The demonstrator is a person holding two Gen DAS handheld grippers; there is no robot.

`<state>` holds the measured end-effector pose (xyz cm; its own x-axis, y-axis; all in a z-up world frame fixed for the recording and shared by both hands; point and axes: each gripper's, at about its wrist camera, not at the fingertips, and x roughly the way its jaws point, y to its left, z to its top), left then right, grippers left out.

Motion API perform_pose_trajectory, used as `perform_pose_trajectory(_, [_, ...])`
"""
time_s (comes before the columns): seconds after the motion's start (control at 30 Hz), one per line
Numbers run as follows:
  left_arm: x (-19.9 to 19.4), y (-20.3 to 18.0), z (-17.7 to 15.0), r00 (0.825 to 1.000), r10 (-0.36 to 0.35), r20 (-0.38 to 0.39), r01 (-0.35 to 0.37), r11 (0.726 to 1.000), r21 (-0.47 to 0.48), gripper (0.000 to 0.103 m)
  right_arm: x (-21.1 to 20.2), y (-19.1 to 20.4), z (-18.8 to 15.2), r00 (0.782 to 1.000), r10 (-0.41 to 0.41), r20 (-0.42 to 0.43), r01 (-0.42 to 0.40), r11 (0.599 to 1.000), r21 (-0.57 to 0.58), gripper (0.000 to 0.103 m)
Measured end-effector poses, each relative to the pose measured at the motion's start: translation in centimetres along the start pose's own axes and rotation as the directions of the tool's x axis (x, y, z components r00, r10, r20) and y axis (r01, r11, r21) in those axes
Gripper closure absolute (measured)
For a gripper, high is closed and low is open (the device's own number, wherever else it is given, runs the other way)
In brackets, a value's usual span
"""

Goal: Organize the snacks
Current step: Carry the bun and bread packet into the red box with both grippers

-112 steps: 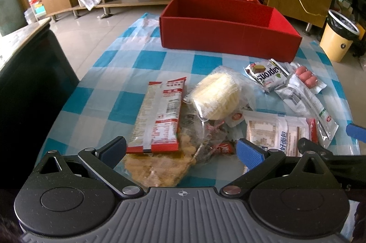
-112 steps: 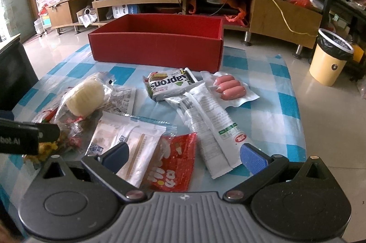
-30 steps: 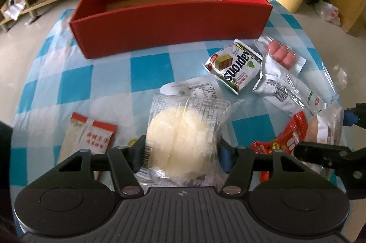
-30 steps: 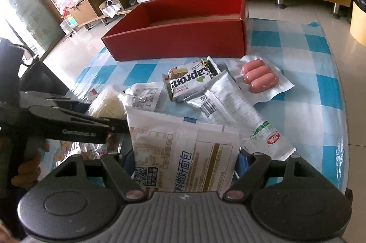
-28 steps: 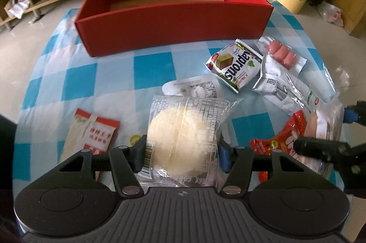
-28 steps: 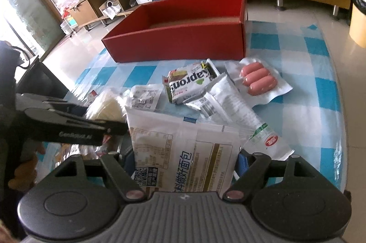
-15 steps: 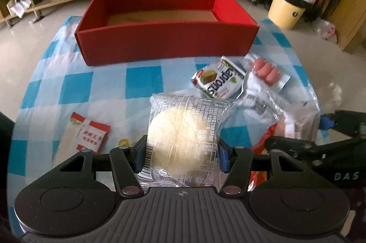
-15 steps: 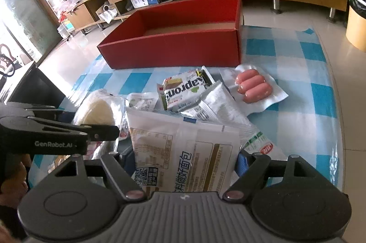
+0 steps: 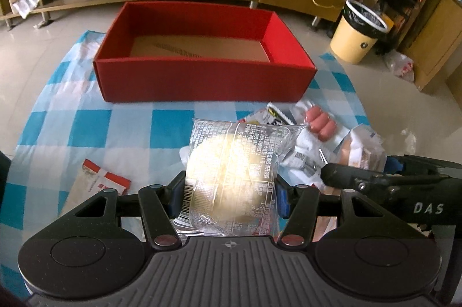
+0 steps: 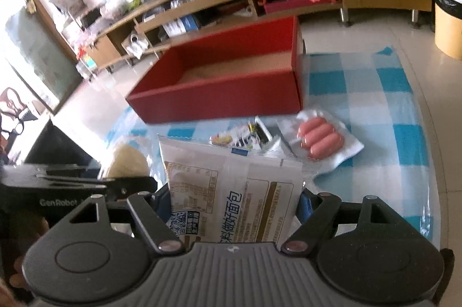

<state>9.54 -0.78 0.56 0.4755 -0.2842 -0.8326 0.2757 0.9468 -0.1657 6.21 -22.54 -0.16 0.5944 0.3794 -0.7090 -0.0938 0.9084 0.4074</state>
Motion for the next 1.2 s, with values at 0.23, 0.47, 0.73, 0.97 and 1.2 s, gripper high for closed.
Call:
perform_pose_trajectory(0.23, [-1.1,-0.2,0.9,0.999,-0.005,0.048,0.006,1.0,-0.012,0.037,-0.8,-0.3,1.2,0.999,0.02,0.051,-0.022,0.999,0.043,0.026])
perform_pose_trajectory(0.47, [-1.3,-0.7,2.2,0.997,-0.002,0.082,0.003,1.0,-0.008,0.037,-0.9,0.1,3.2,0.995,0.033,0.093,-0.037,0.999,0.036,0.026])
perform_pose_trajectory(0.73, [-1.4,-0.8,4.6,0.99,0.011,0.14,-0.01,1.0,-0.012,0.037,-0.1,0.7,6.1,0.989,0.046,0.138,-0.05,0.998,0.026,0.026])
perform_pose_trajectory(0.97, [-0.9,-0.7,6.8,0.984,0.02,0.178,-0.017,1.0,-0.015,0.041,0.9,0.9,8.4,0.984,0.044,0.173,-0.049,0.999,0.023,0.026])
perform_pose_trajectory(1.2, [1.4,0.7,4.3,0.997,0.036,0.071,-0.036,0.999,-0.005,0.016,1.4,-0.5,8.3,0.989,0.002,0.148,-0.007,0.999,0.031,0.026])
